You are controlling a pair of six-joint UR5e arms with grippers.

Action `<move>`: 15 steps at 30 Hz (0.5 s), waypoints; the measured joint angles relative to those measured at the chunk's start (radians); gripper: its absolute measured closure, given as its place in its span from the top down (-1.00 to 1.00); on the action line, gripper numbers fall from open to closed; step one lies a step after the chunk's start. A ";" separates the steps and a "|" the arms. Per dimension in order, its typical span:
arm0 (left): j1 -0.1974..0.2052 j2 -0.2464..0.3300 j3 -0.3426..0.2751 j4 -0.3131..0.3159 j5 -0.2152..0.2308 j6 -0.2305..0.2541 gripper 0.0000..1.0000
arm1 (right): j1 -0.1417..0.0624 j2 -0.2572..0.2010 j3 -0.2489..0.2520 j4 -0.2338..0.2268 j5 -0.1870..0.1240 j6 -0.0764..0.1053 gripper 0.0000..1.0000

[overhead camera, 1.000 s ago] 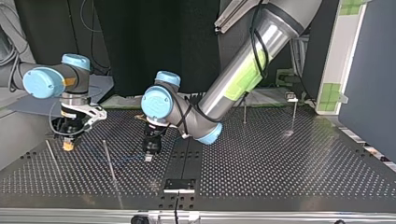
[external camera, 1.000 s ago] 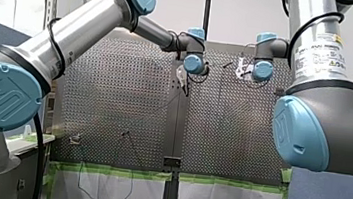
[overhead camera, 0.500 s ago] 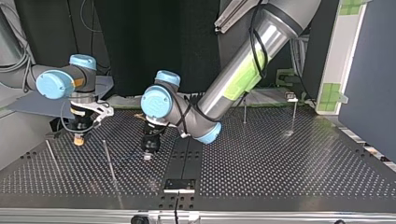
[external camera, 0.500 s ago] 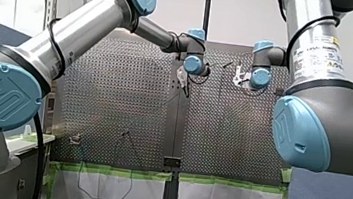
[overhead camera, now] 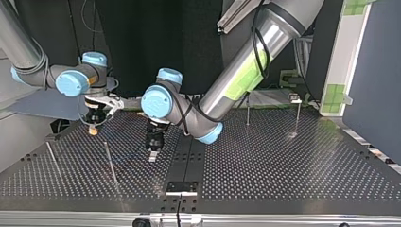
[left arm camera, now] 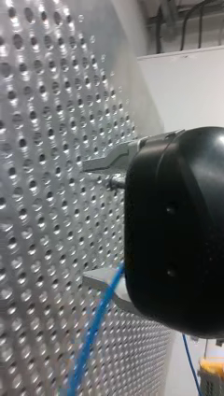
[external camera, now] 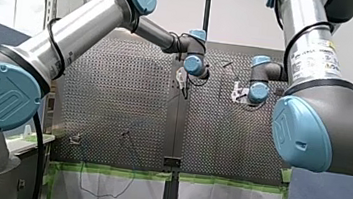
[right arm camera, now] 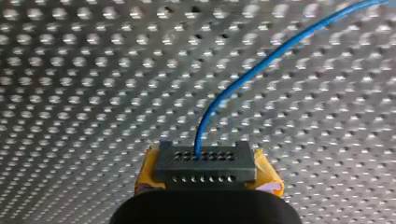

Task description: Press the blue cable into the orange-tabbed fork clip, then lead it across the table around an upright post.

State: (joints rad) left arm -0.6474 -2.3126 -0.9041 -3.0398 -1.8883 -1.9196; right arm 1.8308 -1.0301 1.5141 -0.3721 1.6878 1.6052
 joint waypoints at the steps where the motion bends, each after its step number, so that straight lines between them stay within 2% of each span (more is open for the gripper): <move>1: 0.000 0.000 0.000 -0.005 -0.005 0.000 0.97 | 0.000 0.003 0.007 -0.007 0.001 0.003 -1.00; 8: -0.001 0.000 -0.001 -0.026 -0.031 0.001 0.97 | -0.009 0.042 0.075 -0.077 0.018 0.024 -1.00; 15: -0.007 0.000 -0.001 -0.038 -0.034 0.004 0.97 | -0.022 0.098 0.140 -0.142 0.045 0.028 -1.00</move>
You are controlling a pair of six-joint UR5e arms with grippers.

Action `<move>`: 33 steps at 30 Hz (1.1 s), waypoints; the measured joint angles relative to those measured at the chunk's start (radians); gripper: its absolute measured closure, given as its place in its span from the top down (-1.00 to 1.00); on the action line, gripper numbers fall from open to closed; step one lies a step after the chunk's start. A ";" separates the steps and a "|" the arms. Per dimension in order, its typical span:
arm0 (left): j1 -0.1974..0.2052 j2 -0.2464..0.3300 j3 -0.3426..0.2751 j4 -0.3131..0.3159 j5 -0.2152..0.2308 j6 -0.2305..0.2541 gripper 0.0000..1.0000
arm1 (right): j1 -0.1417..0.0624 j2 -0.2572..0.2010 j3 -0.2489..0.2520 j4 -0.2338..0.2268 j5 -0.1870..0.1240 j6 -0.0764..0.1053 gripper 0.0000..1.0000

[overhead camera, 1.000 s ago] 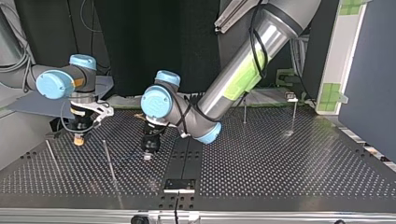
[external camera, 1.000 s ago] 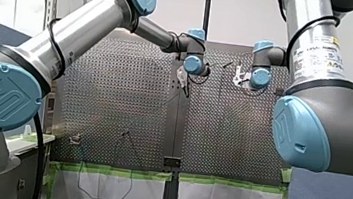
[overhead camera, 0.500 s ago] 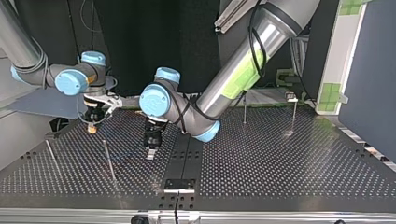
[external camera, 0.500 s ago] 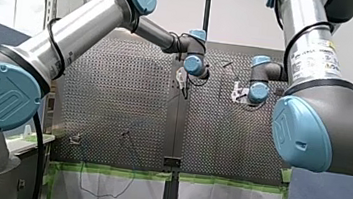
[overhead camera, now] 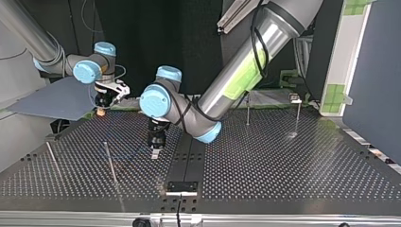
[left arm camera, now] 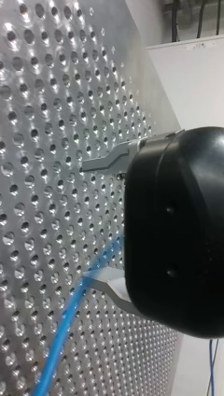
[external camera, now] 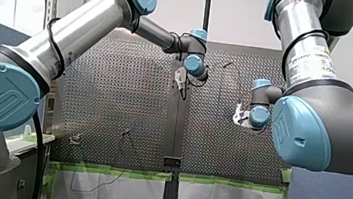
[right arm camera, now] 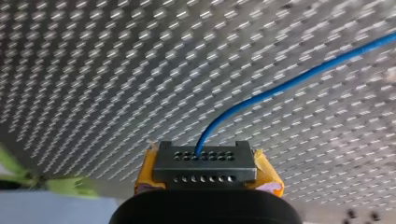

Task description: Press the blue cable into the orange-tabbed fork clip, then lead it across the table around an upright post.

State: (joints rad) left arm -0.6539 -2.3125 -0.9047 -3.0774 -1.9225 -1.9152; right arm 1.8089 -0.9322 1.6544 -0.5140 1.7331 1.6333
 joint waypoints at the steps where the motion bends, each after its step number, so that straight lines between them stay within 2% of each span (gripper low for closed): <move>1: -0.001 0.000 0.000 -0.001 0.000 0.002 0.97 | -0.002 0.007 0.007 -0.008 0.003 0.000 -1.00; 5: -0.007 0.000 0.000 -0.009 0.000 0.010 0.97 | -0.013 0.045 0.035 -0.046 0.012 -0.002 -1.00; 11: -0.019 0.000 0.000 -0.030 -0.012 0.027 0.97 | -0.032 0.093 0.047 -0.098 0.016 -0.004 -1.00; 19: -0.025 0.000 0.000 -0.034 -0.025 0.033 0.97 | -0.062 0.135 0.050 -0.135 0.018 -0.004 -1.00; 33: -0.031 0.000 0.000 -0.045 -0.025 0.035 0.97 | -0.134 0.265 0.049 -0.210 0.053 0.037 -1.00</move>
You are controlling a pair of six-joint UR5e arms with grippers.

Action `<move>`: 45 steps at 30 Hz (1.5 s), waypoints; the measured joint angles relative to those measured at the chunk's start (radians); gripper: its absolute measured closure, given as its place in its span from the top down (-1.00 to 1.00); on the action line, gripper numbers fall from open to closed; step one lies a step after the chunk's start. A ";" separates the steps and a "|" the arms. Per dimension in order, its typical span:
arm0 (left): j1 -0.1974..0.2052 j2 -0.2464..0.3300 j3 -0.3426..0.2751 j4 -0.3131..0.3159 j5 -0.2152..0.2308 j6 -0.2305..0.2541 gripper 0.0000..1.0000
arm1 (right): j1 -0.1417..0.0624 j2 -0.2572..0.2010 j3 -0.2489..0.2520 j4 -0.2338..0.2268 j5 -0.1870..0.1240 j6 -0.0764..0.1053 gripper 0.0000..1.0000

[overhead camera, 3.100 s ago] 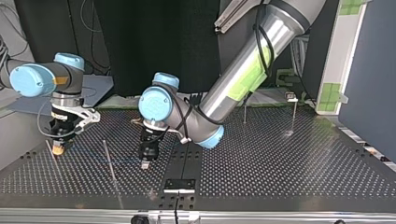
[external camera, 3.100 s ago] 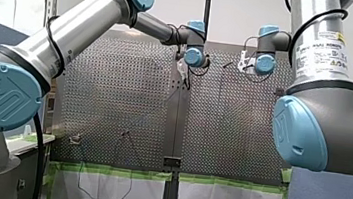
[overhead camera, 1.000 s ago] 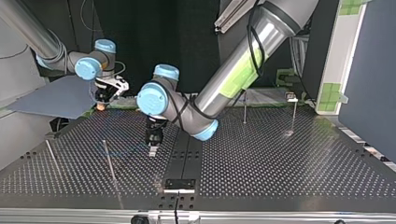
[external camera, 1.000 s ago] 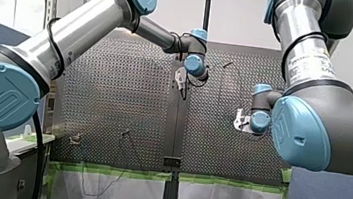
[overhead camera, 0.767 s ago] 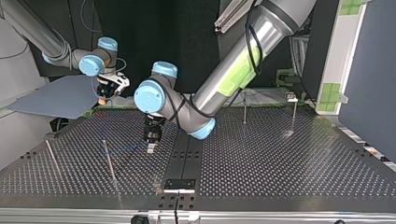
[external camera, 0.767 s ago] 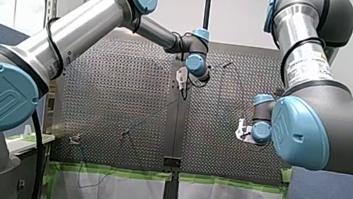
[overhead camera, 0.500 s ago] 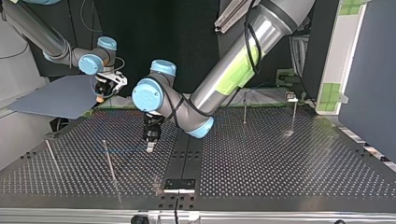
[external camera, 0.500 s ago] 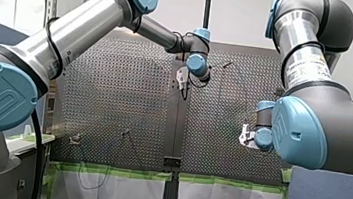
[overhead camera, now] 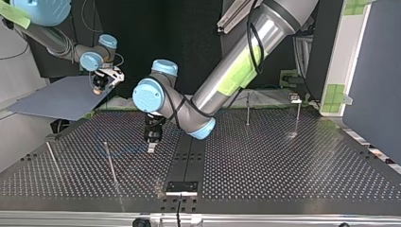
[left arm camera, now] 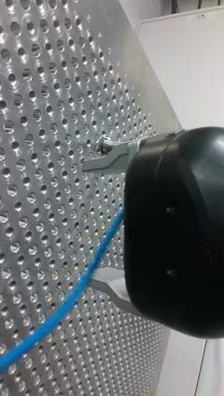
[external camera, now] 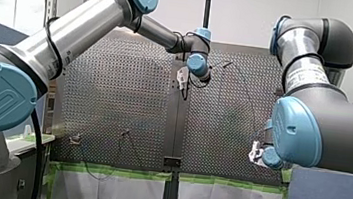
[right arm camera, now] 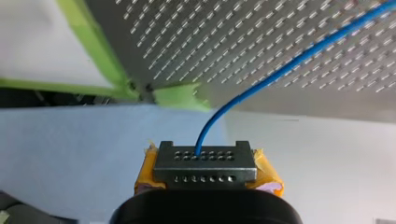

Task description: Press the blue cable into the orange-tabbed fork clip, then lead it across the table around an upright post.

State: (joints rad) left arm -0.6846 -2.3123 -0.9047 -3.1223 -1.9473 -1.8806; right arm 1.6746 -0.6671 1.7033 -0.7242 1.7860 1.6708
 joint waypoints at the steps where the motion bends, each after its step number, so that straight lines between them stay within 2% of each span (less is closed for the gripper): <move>1: -0.001 0.000 0.000 -0.001 0.000 0.000 0.97 | -0.004 0.009 0.000 -0.003 0.003 0.003 -1.00; 8: -0.005 0.000 0.000 -0.006 0.000 0.000 0.97 | -0.036 0.078 -0.007 -0.017 0.033 0.029 -1.00; 11: -0.007 0.000 0.000 -0.011 -0.001 0.001 0.97 | -0.048 0.103 -0.015 -0.018 0.042 0.035 -1.00; 16: -0.009 0.000 0.000 -0.022 -0.007 0.012 0.97 | -0.061 0.151 -0.023 -0.037 0.054 0.033 -1.00; 20: -0.011 0.000 0.000 -0.028 -0.021 0.025 0.97 | -0.064 0.191 -0.024 -0.072 0.052 0.013 -1.00; 25: -0.015 0.000 0.000 -0.032 -0.032 0.029 0.97 | -0.068 0.218 -0.025 -0.116 0.022 -0.010 -1.00; 29: -0.018 0.000 0.000 -0.036 -0.034 0.028 0.97 | -0.074 0.222 -0.030 -0.154 -0.014 -0.036 -1.00; 31: -0.020 0.000 0.000 -0.040 -0.033 0.028 0.97 | -0.076 0.223 -0.032 -0.173 -0.033 -0.041 -1.00; 35: -0.028 0.000 0.000 -0.049 -0.031 0.024 0.97 | -0.082 0.224 -0.035 -0.217 -0.078 -0.045 -1.00; 38: -0.039 0.000 0.000 -0.052 -0.023 0.025 0.97 | -0.085 0.225 -0.038 -0.227 -0.097 -0.046 -1.00; 45: -0.073 0.001 0.000 -0.063 -0.002 0.037 0.97 | -0.096 0.226 -0.039 -0.230 -0.106 -0.043 -1.00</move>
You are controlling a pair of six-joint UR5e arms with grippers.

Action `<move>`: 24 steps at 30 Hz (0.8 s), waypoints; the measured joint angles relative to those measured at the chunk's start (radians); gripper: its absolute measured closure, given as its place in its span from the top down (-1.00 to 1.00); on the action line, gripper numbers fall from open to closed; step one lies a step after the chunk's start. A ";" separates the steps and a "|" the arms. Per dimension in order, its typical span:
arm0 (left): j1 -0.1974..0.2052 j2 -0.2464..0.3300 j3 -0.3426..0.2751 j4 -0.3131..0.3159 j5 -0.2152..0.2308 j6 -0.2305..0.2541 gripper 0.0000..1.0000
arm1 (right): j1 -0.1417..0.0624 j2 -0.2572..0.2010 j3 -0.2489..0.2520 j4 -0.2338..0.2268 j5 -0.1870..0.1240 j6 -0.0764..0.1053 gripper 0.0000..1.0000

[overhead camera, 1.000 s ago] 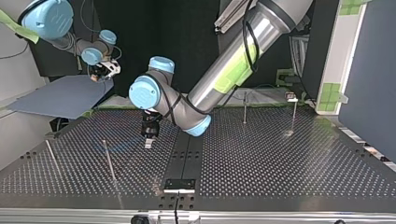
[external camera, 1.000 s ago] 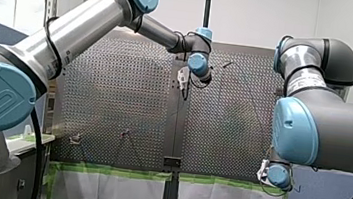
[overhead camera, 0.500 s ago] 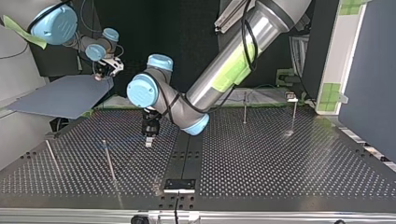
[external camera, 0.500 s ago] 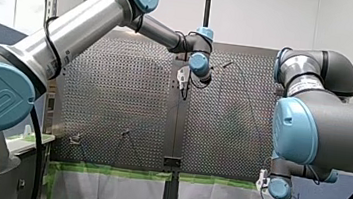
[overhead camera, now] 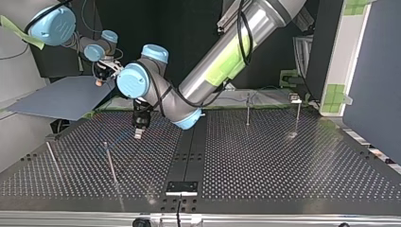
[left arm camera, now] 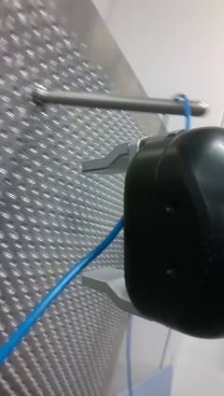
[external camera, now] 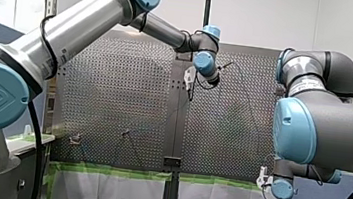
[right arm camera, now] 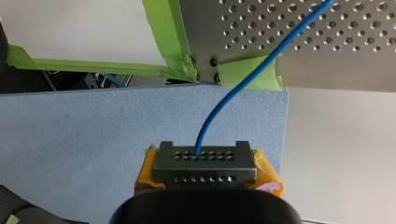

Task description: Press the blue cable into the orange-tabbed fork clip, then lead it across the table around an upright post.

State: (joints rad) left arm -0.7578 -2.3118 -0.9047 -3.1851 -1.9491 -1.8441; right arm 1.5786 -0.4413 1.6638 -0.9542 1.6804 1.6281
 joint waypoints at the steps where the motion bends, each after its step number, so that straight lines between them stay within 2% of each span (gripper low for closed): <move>1: -0.005 0.000 0.000 -0.006 -0.002 0.001 0.97 | -0.001 0.000 0.000 0.000 0.000 0.000 -1.00; 9: -0.039 0.004 -0.005 -0.040 -0.076 0.000 0.97 | -0.005 0.001 0.000 0.001 0.000 0.001 -1.00; 14: -0.049 0.035 -0.042 -0.014 -0.116 -0.006 0.97 | -0.005 0.002 0.000 0.001 -0.001 0.001 -1.00; 24: -0.052 0.134 -0.142 0.084 -0.072 -0.014 0.97 | -0.001 0.006 0.000 0.011 -0.022 0.001 -1.00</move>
State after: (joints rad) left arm -0.8095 -2.1780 -1.0468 -3.1008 -2.0211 -1.8583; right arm 1.5774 -0.4354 1.6636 -0.9436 1.6580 1.6294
